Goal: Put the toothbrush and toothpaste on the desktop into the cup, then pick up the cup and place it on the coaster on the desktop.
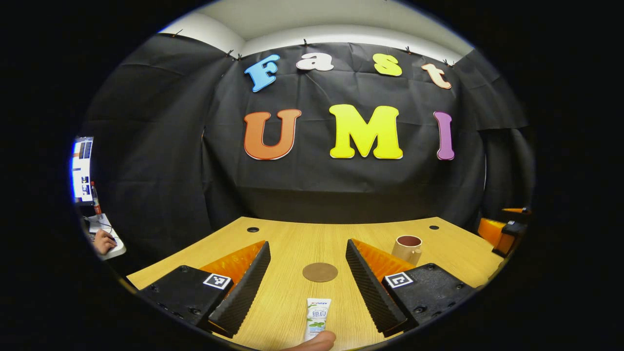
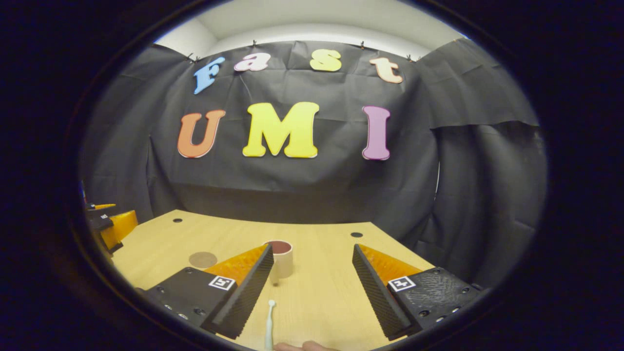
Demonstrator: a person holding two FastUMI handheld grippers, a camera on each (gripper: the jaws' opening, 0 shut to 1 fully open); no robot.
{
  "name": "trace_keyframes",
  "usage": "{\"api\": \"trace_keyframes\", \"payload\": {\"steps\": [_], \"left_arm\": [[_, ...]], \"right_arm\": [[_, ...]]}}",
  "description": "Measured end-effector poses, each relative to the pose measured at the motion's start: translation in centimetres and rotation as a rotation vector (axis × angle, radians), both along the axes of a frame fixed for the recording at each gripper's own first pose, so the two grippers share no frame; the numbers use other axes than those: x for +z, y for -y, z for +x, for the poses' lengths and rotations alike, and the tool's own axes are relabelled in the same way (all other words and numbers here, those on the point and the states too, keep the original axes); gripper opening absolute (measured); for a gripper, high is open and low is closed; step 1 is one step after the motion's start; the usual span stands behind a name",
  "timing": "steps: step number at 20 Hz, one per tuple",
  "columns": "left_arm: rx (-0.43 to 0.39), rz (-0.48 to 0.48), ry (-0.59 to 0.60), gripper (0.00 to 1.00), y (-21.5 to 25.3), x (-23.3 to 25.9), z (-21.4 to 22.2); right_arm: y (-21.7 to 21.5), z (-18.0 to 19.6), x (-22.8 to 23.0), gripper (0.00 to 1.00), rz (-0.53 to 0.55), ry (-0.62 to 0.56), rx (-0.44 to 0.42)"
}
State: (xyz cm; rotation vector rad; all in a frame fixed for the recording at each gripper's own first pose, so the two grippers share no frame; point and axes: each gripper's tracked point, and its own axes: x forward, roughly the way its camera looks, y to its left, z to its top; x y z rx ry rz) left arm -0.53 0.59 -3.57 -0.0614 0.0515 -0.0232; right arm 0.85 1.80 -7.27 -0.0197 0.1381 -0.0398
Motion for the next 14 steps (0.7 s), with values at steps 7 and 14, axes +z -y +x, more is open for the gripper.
{"api": "trace_keyframes", "payload": {"steps": [7, 14], "left_arm": [[-0.025, 0.028, -0.015, 0.98, 0.3, -1.5, 0.3], [-0.023, 0.020, -0.074, 0.98, 0.1, -4.3, 0.8]], "right_arm": [[-2.8, 0.9, -8.8, 0.97, -0.022, -0.197, 0.082], [-4.9, 0.4, -14.8, 0.97, -0.003, -0.370, 0.123]]}}
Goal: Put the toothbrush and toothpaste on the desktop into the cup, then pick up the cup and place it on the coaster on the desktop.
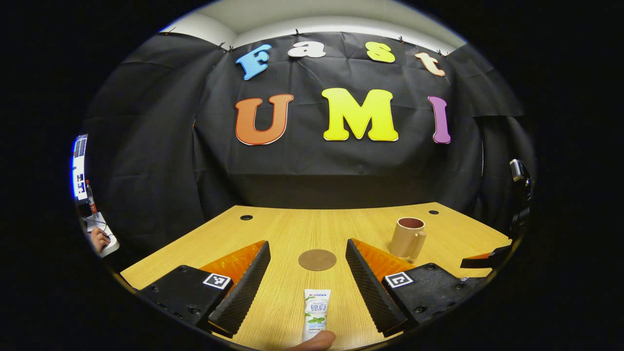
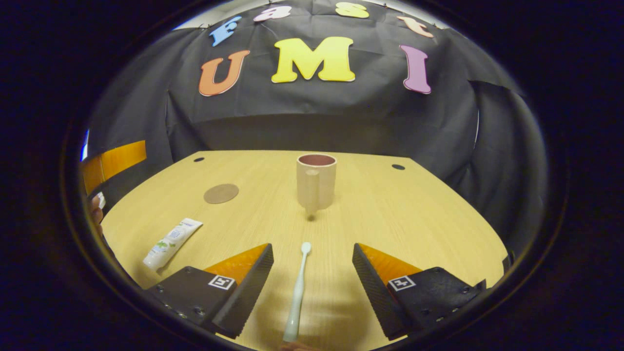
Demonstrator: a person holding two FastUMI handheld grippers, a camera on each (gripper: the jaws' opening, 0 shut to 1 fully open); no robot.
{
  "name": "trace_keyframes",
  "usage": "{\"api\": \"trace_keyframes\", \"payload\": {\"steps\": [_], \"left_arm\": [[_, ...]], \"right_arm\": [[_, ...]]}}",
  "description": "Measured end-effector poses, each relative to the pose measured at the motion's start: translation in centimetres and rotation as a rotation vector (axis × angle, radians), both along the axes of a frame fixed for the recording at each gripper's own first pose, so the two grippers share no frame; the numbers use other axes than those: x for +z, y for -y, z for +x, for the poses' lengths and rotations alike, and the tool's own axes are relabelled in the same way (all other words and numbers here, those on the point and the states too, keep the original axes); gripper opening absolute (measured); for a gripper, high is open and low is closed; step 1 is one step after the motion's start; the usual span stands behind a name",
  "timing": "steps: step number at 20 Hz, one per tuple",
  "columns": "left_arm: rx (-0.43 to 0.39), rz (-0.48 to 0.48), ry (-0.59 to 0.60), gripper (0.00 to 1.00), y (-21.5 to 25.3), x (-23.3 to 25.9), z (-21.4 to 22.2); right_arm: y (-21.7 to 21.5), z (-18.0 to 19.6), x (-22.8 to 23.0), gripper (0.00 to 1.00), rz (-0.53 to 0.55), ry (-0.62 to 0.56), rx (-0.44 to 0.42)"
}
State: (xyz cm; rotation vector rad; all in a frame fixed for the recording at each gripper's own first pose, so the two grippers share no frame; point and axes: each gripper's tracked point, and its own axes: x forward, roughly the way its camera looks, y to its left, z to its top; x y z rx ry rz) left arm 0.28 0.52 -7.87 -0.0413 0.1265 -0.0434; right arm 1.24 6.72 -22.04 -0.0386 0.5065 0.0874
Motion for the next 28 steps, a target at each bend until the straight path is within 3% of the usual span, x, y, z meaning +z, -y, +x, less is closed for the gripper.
{"api": "trace_keyframes", "payload": {"steps": [4, 8, 14, 15, 16, 18, 21, 22, 25, 28], "left_arm": [[0.016, -0.005, -0.025, 0.99, -0.7, -1.0, 0.3], [0.016, -0.005, -0.040, 0.99, -0.7, -1.9, 0.3], [0.012, 0.012, -0.100, 0.99, -0.2, -4.2, -0.2], [0.013, 0.017, -0.105, 0.99, -0.3, -4.4, -0.3], [0.012, 0.021, -0.113, 0.99, -0.3, -4.8, -0.3], [0.012, 0.038, -0.137, 0.99, -0.2, -5.7, -0.4], [0.010, 0.037, -0.163, 0.99, -0.1, -6.3, -0.9], [0.007, 0.030, -0.173, 0.99, -0.1, -6.7, -1.0], [0.005, 0.016, -0.197, 0.99, -0.1, -7.3, -1.4], [0.013, 0.014, -0.219, 0.99, -0.5, -7.9, -1.7]], "right_arm": [[0.5, 0.1, -1.4, 0.97, -0.036, -0.048, -0.024], [0.1, 0.0, -3.0, 0.90, -0.033, -0.107, -0.019], [-0.2, -0.3, -4.0, 0.52, -0.008, -0.156, -0.007], [-0.7, -0.5, -4.4, 0.33, 0.017, -0.179, 0.015], [-1.0, -0.9, -4.6, 0.25, 0.041, -0.196, 0.024], [-0.8, -0.8, -4.6, 0.27, 0.041, -0.196, 0.033], [-0.6, -0.5, -5.1, 0.15, 0.048, -0.195, 0.027], [-0.7, -0.9, -4.7, 0.06, 0.032, -0.197, 0.041], [-0.7, -0.9, -4.9, 0.06, 0.018, -0.188, 0.051], [-0.8, -0.8, -4.7, 0.00, 0.009, -0.180, 0.064]]}}
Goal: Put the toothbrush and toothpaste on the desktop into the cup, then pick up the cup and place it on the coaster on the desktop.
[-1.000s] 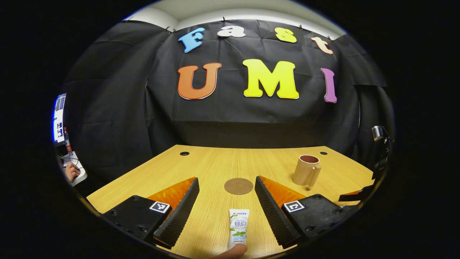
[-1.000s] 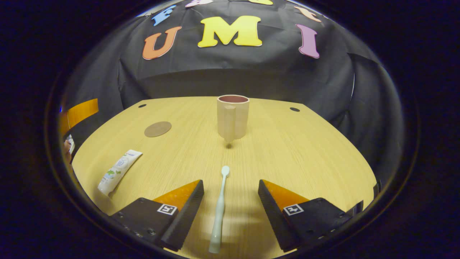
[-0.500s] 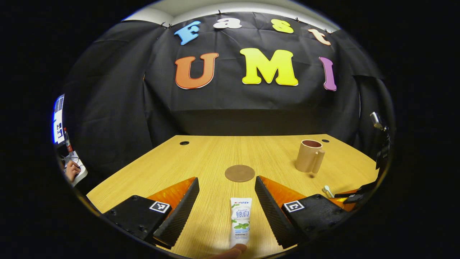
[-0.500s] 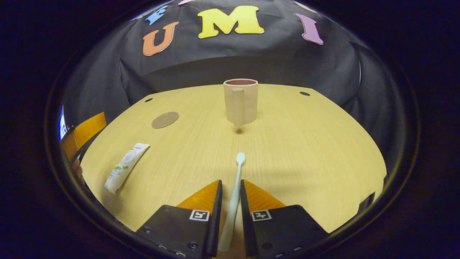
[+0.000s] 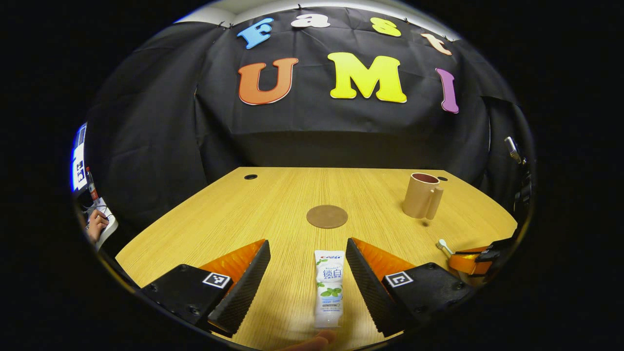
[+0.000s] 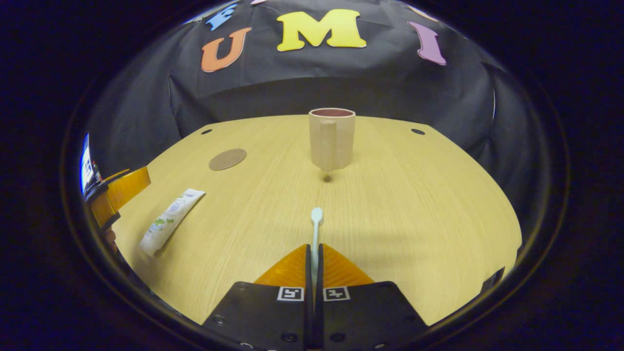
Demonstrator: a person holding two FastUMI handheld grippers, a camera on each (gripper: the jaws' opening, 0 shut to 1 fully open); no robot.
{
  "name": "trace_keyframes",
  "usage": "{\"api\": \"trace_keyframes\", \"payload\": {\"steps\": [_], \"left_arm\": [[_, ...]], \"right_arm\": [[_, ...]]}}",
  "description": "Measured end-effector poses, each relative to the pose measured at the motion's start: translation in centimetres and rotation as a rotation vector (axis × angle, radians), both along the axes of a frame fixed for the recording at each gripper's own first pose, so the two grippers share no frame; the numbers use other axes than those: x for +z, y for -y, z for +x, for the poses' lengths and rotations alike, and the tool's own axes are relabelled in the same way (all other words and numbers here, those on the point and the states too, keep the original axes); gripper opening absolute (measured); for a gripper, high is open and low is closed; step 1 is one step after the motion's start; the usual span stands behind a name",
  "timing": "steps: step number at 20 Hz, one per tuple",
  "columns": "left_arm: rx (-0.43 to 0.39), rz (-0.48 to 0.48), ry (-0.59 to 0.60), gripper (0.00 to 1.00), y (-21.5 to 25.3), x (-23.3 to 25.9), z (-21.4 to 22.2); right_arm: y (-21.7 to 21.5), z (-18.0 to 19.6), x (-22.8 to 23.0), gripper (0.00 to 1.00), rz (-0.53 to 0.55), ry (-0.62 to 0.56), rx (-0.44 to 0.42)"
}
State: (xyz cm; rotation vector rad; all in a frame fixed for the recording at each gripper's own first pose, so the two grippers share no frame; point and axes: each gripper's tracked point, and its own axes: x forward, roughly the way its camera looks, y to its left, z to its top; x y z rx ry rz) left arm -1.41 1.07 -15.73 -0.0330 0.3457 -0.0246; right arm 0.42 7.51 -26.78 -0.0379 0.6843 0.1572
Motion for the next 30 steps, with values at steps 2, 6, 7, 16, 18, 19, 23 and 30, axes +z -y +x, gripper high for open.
{"api": "trace_keyframes", "payload": {"steps": [2, 6, 7, 16, 18, 19, 23, 30], "left_arm": [[0.005, 0.004, -0.006, 0.99, -0.3, 0.1, 0.0], [-0.007, -0.034, -0.056, 0.99, 0.3, -0.9, -0.2], [-0.022, -0.047, -0.088, 0.99, 0.9, -1.5, -0.5], [-0.074, -0.025, -0.278, 0.98, 2.6, -6.2, -1.6], [-0.074, -0.030, -0.329, 0.90, 2.7, -7.1, -1.9], [-0.073, -0.035, -0.354, 0.83, 2.9, -7.5, -2.0], [-0.068, -0.017, -0.401, 0.74, 2.8, -8.1, -2.1], [-0.115, 0.028, -0.440, 0.49, 3.1, -8.2, -1.9]], "right_arm": [[0.1, -0.1, 0.1, 0.00, 0.006, -0.003, 0.002], [0.1, -0.3, 1.2, 0.00, 0.045, 0.025, 0.002], [0.3, -0.4, 1.7, 0.00, 0.043, 0.039, 0.002], [0.3, -0.8, 6.5, 0.00, 0.054, 0.169, 0.029], [0.3, -0.8, 7.0, 0.00, 0.052, 0.186, 0.034], [0.3, -0.8, 7.2, 0.01, 0.052, 0.192, 0.034], [0.4, -0.8, 7.6, 0.00, 0.063, 0.204, 0.033], [0.9, -0.7, 10.2, 0.00, 0.080, 0.270, 0.031]]}}
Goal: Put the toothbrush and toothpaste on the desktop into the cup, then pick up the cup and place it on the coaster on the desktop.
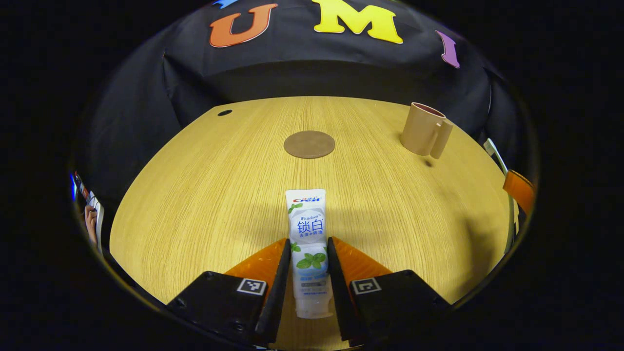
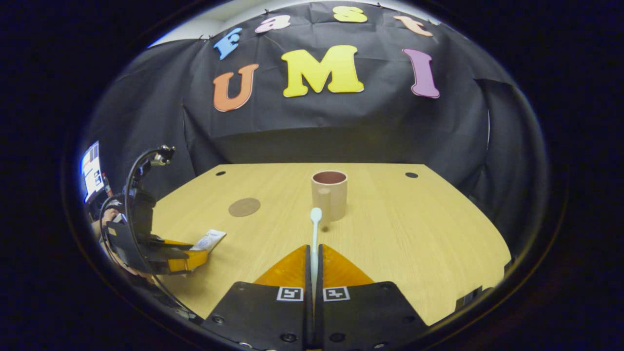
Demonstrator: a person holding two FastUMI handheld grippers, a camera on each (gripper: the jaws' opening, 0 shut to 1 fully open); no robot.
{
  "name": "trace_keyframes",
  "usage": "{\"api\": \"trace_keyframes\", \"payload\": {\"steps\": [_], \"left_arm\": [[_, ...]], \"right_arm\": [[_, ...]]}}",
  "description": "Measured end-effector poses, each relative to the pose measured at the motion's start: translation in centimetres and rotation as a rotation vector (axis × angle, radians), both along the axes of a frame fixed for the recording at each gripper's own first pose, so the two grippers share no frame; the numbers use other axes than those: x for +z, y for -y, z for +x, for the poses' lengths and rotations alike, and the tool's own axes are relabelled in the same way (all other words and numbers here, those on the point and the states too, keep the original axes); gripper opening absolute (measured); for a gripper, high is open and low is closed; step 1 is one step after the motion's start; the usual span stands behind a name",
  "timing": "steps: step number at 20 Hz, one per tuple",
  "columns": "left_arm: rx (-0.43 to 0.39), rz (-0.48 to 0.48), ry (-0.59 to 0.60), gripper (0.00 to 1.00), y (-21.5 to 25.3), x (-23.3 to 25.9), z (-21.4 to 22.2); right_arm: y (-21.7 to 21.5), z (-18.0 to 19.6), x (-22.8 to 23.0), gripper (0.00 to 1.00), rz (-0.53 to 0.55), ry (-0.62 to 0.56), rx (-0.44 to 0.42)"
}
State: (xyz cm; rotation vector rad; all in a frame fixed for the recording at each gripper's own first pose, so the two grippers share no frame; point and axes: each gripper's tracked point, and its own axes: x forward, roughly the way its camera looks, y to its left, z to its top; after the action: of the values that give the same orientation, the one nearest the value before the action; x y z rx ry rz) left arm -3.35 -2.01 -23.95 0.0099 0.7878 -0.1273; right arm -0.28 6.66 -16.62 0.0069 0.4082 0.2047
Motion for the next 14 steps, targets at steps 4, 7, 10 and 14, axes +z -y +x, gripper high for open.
{"api": "trace_keyframes", "payload": {"steps": [4, 7, 10, 14], "left_arm": [[0.004, -0.040, 0.028, 0.42, 0.0, 0.4, 0.2], [0.000, -0.071, 0.105, 0.38, 0.0, 1.5, 0.5], [0.016, -0.085, 0.210, 0.37, -0.5, 3.9, 1.3], [0.001, -0.073, 0.354, 0.37, -0.6, 7.6, 2.5]], "right_arm": [[0.4, 0.3, 2.1, 0.00, 0.005, 0.045, -0.001], [0.4, 1.0, 3.8, 0.00, 0.011, 0.075, -0.001], [0.2, 2.2, 5.8, 0.00, 0.032, 0.119, -0.002], [-0.3, 5.2, 8.8, 0.00, 0.070, 0.191, 0.003]]}}
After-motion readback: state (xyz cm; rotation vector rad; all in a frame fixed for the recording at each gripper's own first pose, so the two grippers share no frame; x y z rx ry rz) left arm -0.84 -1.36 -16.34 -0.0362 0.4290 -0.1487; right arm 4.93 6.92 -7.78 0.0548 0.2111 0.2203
